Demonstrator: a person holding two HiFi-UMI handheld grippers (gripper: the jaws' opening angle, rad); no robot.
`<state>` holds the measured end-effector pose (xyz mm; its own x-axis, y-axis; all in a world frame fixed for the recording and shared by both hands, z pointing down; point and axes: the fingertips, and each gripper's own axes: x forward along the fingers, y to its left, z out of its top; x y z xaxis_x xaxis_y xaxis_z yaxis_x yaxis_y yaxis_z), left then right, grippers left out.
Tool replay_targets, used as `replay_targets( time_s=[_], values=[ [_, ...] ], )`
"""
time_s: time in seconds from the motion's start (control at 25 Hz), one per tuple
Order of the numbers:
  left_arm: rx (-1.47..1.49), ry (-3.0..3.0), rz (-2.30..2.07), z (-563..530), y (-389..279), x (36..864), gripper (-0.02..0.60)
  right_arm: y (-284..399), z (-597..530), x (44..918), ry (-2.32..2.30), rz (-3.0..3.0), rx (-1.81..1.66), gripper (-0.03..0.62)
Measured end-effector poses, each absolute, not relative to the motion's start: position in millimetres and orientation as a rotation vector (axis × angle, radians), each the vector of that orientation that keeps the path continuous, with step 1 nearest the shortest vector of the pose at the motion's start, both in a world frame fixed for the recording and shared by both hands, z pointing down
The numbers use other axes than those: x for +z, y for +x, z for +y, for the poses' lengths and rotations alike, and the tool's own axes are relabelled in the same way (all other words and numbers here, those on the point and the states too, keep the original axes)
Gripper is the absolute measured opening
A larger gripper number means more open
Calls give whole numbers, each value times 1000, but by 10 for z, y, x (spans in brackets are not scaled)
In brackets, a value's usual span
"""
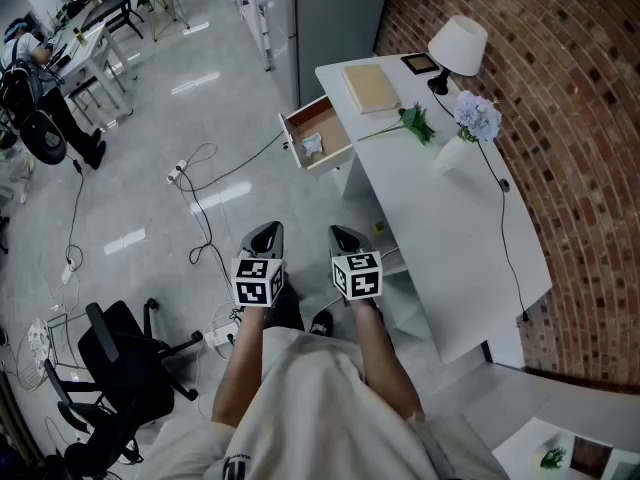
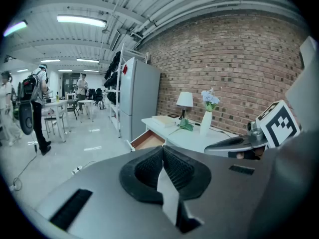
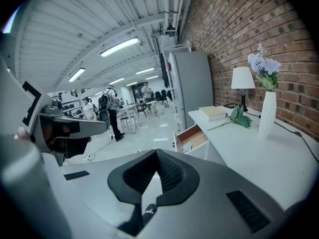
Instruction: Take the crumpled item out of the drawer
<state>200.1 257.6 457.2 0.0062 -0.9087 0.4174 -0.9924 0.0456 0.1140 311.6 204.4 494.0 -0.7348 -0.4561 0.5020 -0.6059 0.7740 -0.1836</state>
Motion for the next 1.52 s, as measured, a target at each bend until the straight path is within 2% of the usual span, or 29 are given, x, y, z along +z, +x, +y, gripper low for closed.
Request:
replay_targets(
  time_s=[0.52,0.8,1.24,1.52],
  values=[
    [302,1916,-1961,2613,2006,4460,16,3254,1961,4772,928,-2560,477,25],
    [367,1896,-1994,2759,1903,4525,16,3203,2084,4887,776,-2570,503,26],
    [336,1782,-2041,2702,1004,4663,15,2854,1835,5225,745,-2533,565,26],
    [266,1791,-2015,2006,504,4663,17,2718,1331,5240,820,-2453,467,26]
  ],
)
